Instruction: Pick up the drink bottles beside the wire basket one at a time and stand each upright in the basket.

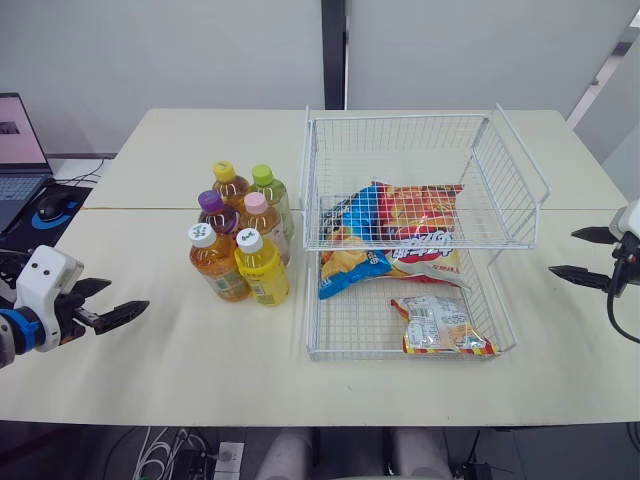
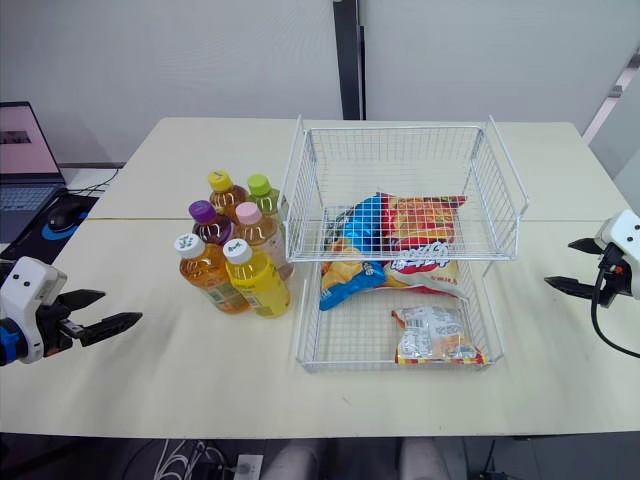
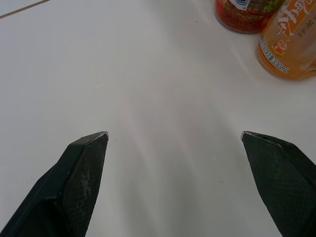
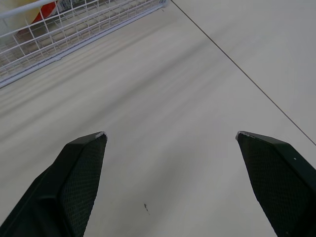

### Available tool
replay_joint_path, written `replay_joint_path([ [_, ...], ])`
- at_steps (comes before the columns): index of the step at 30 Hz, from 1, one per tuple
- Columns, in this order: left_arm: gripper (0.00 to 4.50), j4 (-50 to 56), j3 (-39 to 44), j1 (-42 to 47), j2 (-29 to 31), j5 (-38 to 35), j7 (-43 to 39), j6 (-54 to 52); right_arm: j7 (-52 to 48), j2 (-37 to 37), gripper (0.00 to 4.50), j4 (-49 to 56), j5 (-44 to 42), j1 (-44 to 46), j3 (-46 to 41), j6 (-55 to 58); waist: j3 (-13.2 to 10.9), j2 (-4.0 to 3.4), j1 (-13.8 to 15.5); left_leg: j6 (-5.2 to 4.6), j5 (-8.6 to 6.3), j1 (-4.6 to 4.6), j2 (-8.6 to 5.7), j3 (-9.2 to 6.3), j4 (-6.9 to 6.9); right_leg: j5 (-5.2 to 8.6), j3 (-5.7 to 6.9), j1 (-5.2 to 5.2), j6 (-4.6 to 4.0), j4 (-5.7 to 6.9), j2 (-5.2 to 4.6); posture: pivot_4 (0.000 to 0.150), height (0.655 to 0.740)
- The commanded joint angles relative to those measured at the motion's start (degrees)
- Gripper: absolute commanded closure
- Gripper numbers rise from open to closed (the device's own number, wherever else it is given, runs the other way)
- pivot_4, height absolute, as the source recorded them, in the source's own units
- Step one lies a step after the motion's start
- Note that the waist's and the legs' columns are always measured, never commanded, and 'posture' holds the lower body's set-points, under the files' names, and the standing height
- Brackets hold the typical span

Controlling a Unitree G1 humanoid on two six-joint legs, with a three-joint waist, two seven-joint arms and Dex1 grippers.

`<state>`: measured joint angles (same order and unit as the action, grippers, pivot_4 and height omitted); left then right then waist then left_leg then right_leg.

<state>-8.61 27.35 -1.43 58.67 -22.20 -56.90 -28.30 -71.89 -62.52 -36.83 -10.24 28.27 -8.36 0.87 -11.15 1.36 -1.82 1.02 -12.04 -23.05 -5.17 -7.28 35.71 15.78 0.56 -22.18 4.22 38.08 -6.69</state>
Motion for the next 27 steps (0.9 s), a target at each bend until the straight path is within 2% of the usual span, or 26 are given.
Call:
replay_joint_path([
  [1, 0.02, 1.5, 2.3, -0.1, 0.4, -0.6, -0.2, 0.4, 0.3, -0.5, 0.00, 0.1, -0.4, 1.0, -1.3, -0.7, 0.0, 0.00, 0.0, 0.00, 0.00, 0.00, 0.00, 0.00, 0.00, 0.00, 0.00, 0.00, 0.00, 0.00, 0.00, 0.150, 0.7400],
  [14, 0.02, 1.4, 6.8, -0.1, -2.4, -4.3, 0.7, 0.8, 3.9, -0.2, 0.00, -1.0, -0.9, -0.5, -3.3, -4.7, 0.0, 0.00, 0.0, 0.00, 0.00, 0.00, 0.00, 0.01, 0.00, 0.00, 0.00, 0.00, 0.00, 0.00, -0.01, 0.150, 0.7400],
  [27, 0.02, 4.0, 10.0, -3.7, -3.4, -7.9, -0.7, -0.5, 3.4, -0.6, 0.00, -1.4, -1.7, -1.3, -4.5, -3.5, 0.0, 0.00, 0.0, 0.00, 0.00, 0.00, 0.01, 0.03, 0.01, 0.00, -0.01, 0.01, -0.01, 0.00, -0.01, 0.150, 0.7400],
])
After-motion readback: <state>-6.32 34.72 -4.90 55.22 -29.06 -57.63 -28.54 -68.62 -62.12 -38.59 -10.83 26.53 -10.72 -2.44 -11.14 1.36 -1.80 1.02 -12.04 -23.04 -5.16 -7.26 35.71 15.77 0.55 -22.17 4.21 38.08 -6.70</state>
